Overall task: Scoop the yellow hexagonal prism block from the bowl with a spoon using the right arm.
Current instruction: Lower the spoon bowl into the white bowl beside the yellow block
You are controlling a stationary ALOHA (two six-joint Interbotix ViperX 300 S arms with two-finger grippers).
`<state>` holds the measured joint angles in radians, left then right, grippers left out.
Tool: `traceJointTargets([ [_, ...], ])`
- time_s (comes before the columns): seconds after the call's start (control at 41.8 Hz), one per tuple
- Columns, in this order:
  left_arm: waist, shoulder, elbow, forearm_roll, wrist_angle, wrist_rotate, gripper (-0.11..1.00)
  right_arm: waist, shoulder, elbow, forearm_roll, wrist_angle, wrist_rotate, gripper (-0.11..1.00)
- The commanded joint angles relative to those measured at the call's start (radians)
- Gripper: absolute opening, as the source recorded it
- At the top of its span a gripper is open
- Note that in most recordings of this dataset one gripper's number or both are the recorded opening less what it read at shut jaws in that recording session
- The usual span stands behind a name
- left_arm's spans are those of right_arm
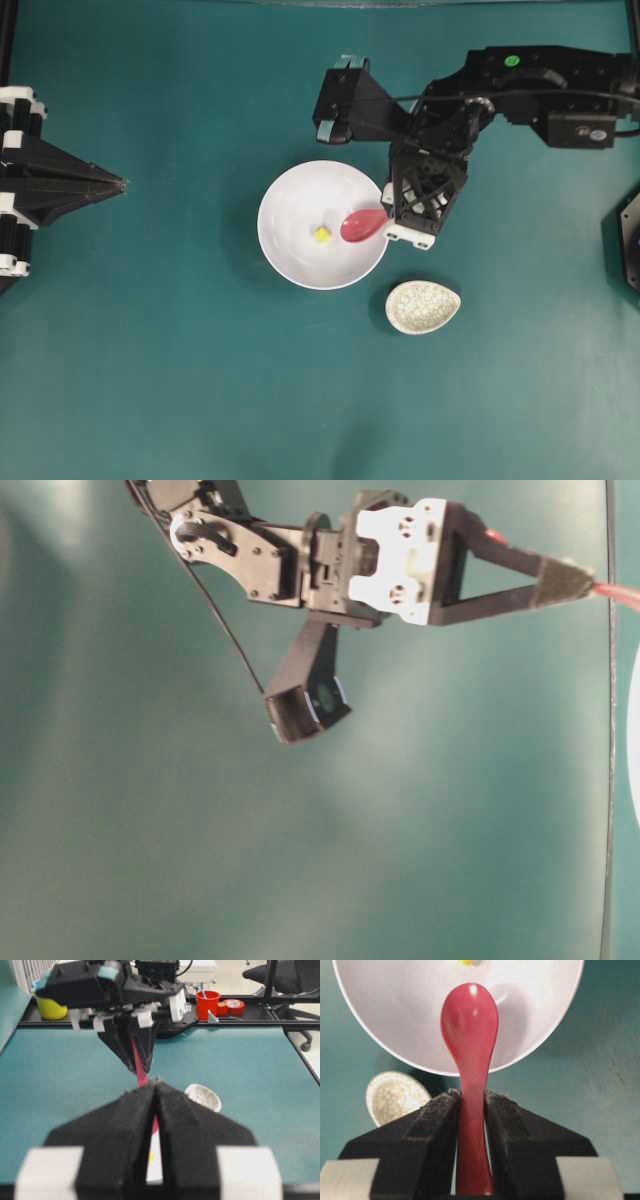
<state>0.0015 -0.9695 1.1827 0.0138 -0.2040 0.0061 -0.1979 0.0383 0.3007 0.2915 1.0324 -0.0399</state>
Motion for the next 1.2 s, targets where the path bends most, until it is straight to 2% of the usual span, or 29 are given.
traceJointTargets([
  [0.0, 0.000, 0.005, -0.020, 0.003, -0.005, 0.002, 0.00, 0.005, -0.012, -0.023, 0.000, -0.020, 0.000, 0.23],
  [0.766, 0.000, 0.003, -0.020, 0.003, -0.005, 0.003, 0.00, 0.031, 0.044, -0.023, -0.002, -0.098, -0.006, 0.23],
  [1.173, 0.000, 0.003, -0.020, 0.003, -0.005, 0.002, 0.00, 0.031, 0.052, -0.023, -0.003, -0.192, -0.011, 0.23],
])
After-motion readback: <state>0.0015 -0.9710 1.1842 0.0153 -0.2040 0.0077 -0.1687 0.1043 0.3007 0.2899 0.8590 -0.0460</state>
